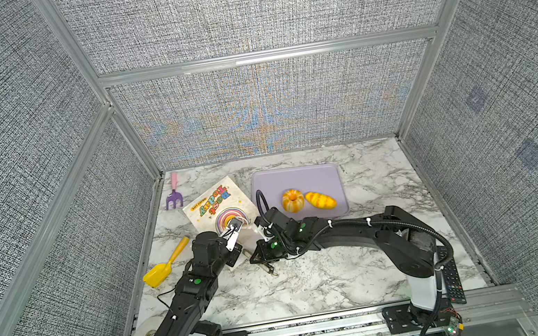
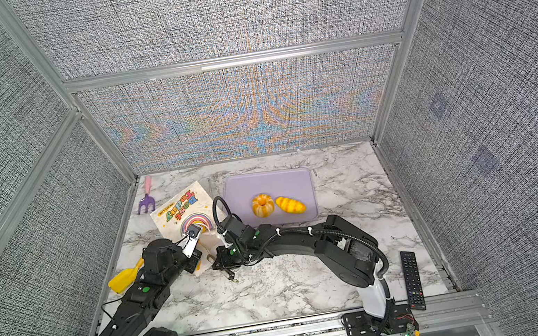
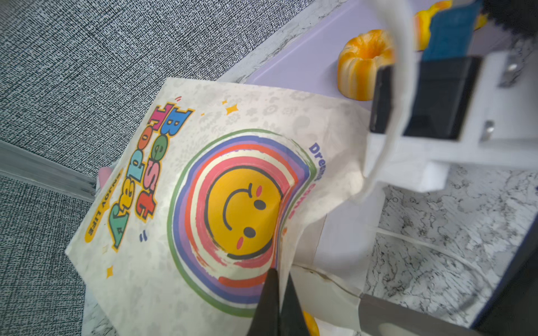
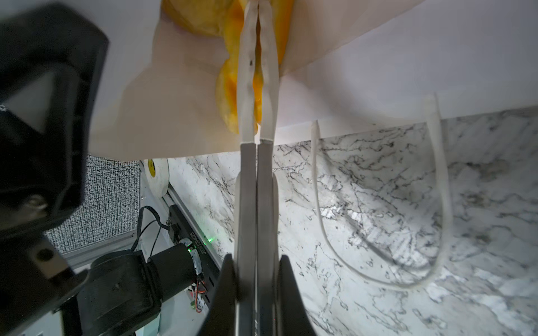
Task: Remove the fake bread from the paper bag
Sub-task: 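Insert the open tongs into the bag toward the orange bread, then pinch the braided yellow bread inside the bag with the right tongs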
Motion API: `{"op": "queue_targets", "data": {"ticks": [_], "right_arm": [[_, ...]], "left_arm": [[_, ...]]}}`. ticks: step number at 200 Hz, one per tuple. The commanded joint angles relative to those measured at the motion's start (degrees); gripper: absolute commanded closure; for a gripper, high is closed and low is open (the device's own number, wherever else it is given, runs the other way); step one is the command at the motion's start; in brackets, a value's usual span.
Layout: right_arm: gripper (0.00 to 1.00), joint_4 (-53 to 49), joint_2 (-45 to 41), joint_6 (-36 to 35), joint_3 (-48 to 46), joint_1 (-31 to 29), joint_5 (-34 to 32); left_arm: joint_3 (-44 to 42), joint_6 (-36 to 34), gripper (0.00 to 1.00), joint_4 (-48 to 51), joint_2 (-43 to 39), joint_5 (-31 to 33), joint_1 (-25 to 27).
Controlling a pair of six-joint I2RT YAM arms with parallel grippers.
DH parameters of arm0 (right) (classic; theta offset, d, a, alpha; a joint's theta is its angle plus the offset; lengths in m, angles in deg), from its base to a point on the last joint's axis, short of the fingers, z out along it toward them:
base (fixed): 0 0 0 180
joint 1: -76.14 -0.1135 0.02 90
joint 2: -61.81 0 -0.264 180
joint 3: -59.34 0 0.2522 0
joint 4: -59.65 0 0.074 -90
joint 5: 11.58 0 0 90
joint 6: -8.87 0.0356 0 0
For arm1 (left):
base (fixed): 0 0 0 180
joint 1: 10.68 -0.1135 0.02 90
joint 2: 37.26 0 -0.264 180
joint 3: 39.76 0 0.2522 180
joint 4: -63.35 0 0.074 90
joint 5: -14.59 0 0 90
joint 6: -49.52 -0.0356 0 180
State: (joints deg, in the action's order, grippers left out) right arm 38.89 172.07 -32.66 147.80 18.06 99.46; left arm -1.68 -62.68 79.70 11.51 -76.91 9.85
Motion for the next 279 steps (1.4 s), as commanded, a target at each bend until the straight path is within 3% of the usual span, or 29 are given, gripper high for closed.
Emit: {"op": "queue_targets", "data": {"ticks": [1, 78, 99, 120, 203, 279], "right_arm": [[1.0, -3.53, -2.74, -2.98, -0.82, 0.03, -0.68], [1.0, -5.03, -9.51, -4.24, -4.3, 1.5, 1.58], [0.8, -1.63, -8.84, -1.83, -5.04, 1.7, 2.32], [0.72, 1.47, -7.97, 0.05, -5.09, 1.62, 2.63], [0.56, 1.19, -3.72, 0.98, -1.08, 1.48, 1.89], [0.52, -7.04, 0.01, -2.14, 5.51, 1.46, -1.35]], "left_arm": [[0.25, 0.83, 1.0, 0.56, -0.26, -1.07, -0.02], [0.29, 4.05, 1.0, -1.34, -1.12, -0.04, -0.03], [0.21, 4.0, 1.0, -1.01, -1.03, -0.35, 0.01], [0.21, 3.65, 1.0, -0.84, -0.83, -0.66, 0.03], [0.27, 2.95, 1.0, -0.48, -0.31, -1.14, 0.03], [0.47, 2.86, 1.0, -0.39, 0.44, -1.54, 0.01]]}}
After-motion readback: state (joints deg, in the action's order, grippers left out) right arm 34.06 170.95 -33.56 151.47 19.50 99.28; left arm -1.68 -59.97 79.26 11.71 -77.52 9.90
